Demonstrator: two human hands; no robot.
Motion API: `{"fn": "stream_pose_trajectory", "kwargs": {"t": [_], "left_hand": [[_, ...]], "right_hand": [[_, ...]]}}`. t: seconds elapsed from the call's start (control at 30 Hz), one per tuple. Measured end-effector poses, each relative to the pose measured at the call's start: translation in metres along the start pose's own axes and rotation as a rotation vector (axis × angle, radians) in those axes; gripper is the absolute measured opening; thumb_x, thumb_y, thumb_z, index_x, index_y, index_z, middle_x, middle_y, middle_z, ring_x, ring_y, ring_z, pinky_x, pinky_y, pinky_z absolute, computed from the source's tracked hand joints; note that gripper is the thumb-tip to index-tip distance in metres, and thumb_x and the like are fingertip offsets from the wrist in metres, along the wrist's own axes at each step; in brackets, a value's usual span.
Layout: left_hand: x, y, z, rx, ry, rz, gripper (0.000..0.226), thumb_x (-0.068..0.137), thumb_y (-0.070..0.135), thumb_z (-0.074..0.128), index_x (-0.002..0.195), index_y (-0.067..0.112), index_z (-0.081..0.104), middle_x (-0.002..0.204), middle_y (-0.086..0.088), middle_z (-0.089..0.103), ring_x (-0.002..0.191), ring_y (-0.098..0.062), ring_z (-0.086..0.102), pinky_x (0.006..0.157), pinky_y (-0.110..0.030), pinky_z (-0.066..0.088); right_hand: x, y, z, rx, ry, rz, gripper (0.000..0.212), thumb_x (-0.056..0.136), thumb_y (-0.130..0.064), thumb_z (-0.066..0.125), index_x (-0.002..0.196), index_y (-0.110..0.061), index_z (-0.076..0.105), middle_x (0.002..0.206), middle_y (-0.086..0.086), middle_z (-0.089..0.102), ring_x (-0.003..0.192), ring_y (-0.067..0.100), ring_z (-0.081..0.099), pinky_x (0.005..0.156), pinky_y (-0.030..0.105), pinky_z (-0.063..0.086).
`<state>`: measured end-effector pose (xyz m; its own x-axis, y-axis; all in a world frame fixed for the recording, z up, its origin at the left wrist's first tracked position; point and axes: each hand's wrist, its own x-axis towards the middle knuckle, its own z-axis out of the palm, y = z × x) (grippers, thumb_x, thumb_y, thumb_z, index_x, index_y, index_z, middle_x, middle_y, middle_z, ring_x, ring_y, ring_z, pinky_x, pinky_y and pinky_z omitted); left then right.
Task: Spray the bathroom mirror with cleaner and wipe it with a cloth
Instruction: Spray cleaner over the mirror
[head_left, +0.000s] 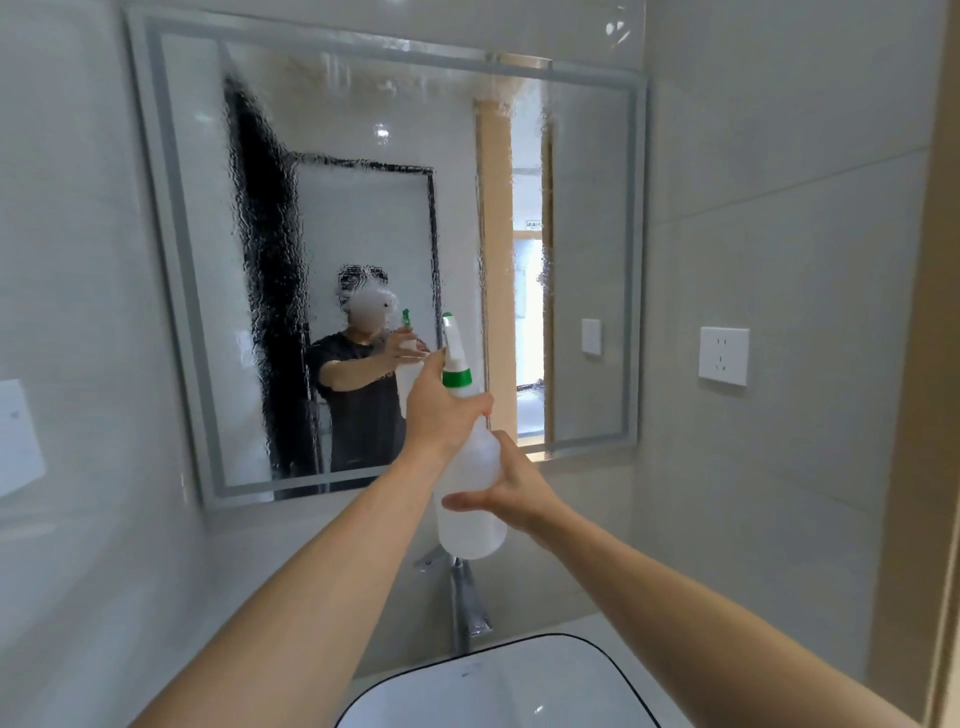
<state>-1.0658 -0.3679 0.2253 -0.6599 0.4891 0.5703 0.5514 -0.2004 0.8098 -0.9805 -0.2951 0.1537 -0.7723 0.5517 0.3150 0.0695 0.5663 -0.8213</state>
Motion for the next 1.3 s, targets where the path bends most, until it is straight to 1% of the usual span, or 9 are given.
{"fn": "stream_pose_trajectory", "kwargs": {"t": [0.17,0.3,0.53,0.67,0.77,0.97,1.17,1.23,1.3], "left_hand": [[-0.006,-0.007,-0.009,0.000,-0.096,0.040,0.073,0.068,0.050,0.075,0.132,0.023,0.052,0.117,0.004,0.064,0.109,-0.019,0.062,0.099,-0.040,0.048],[-0.018,-0.017,-0.010,-0.053,-0.157,-0.101,0.072,0.089,0.076,0.036,0.147,0.034,0.042,0.144,0.010,0.052,0.132,-0.014,0.048,0.112,-0.042,0.035],[-0.042,-0.041,0.034,-0.150,-0.406,-0.714,0.084,0.091,0.077,0.017,0.132,0.016,0.058,0.123,-0.012,0.063,0.115,-0.035,0.058,0.099,-0.056,0.044],[-0.048,-0.047,0.075,-0.350,-0.554,-0.802,0.089,0.089,0.080,0.018,0.133,0.012,0.056,0.125,-0.017,0.061,0.115,-0.035,0.057,0.089,-0.050,0.048],[-0.058,-0.045,0.112,-0.394,-0.626,-0.846,0.086,0.090,0.079,0.017,0.122,0.011,0.059,0.121,-0.015,0.062,0.114,-0.034,0.056,0.096,-0.049,0.045],[-0.101,-0.056,0.184,-0.369,-0.756,-0.973,0.080,0.094,0.075,0.013,0.094,0.014,0.064,0.093,-0.007,0.062,0.123,-0.032,0.056,0.111,-0.049,0.038],[-0.148,-0.089,0.247,-0.340,-0.738,-1.081,0.064,0.102,0.062,0.019,0.106,0.016,0.063,0.089,-0.007,0.063,0.081,-0.023,0.060,0.087,-0.040,0.051],[-0.161,-0.101,0.263,-0.317,-0.735,-1.107,0.056,0.103,0.059,0.022,0.114,0.018,0.057,0.099,-0.008,0.063,0.088,-0.024,0.061,0.088,-0.040,0.049],[-0.172,-0.113,0.278,-0.294,-0.766,-1.135,0.059,0.103,0.059,0.022,0.136,0.018,0.049,0.129,-0.010,0.060,0.114,-0.029,0.059,0.100,-0.042,0.045]], "right_hand": [[0.003,0.009,0.006,0.072,-0.001,0.023,0.087,0.057,-0.038,0.090,0.130,-0.029,0.043,0.122,0.000,0.059,0.112,0.024,0.058,0.100,0.049,0.051],[0.003,0.029,-0.005,0.120,0.035,0.063,0.095,0.044,-0.047,0.092,0.127,-0.032,0.048,0.119,-0.003,0.064,0.111,0.023,0.062,0.098,0.050,0.053],[-0.019,0.072,-0.049,0.144,0.138,0.151,0.089,0.051,-0.027,0.096,0.128,-0.027,0.052,0.117,-0.004,0.067,0.109,0.019,0.065,0.095,0.043,0.054],[-0.038,0.099,-0.078,0.127,0.224,0.230,0.085,0.051,-0.023,0.095,0.126,-0.026,0.053,0.115,-0.004,0.069,0.106,0.018,0.066,0.096,0.046,0.054],[-0.056,0.118,-0.100,0.079,0.294,0.291,0.090,0.045,-0.033,0.094,0.125,-0.029,0.053,0.115,-0.006,0.068,0.107,0.019,0.065,0.097,0.047,0.054],[-0.100,0.167,-0.129,-0.071,0.334,0.459,0.082,0.062,-0.026,0.092,0.130,-0.027,0.047,0.118,-0.003,0.064,0.110,0.023,0.060,0.092,0.041,0.053],[-0.142,0.230,-0.138,-0.142,0.305,0.642,0.085,0.068,-0.021,0.089,0.138,-0.027,0.040,0.115,-0.002,0.058,0.112,0.025,0.056,0.092,0.043,0.053],[-0.152,0.251,-0.138,-0.114,0.272,0.724,0.082,0.074,-0.017,0.085,0.139,-0.028,0.036,0.113,-0.001,0.054,0.110,0.027,0.055,0.085,0.043,0.058],[-0.159,0.272,-0.138,-0.051,0.240,0.801,0.080,0.078,-0.012,0.080,0.140,-0.027,0.032,0.115,0.001,0.051,0.109,0.026,0.056,0.079,0.041,0.061]]}}
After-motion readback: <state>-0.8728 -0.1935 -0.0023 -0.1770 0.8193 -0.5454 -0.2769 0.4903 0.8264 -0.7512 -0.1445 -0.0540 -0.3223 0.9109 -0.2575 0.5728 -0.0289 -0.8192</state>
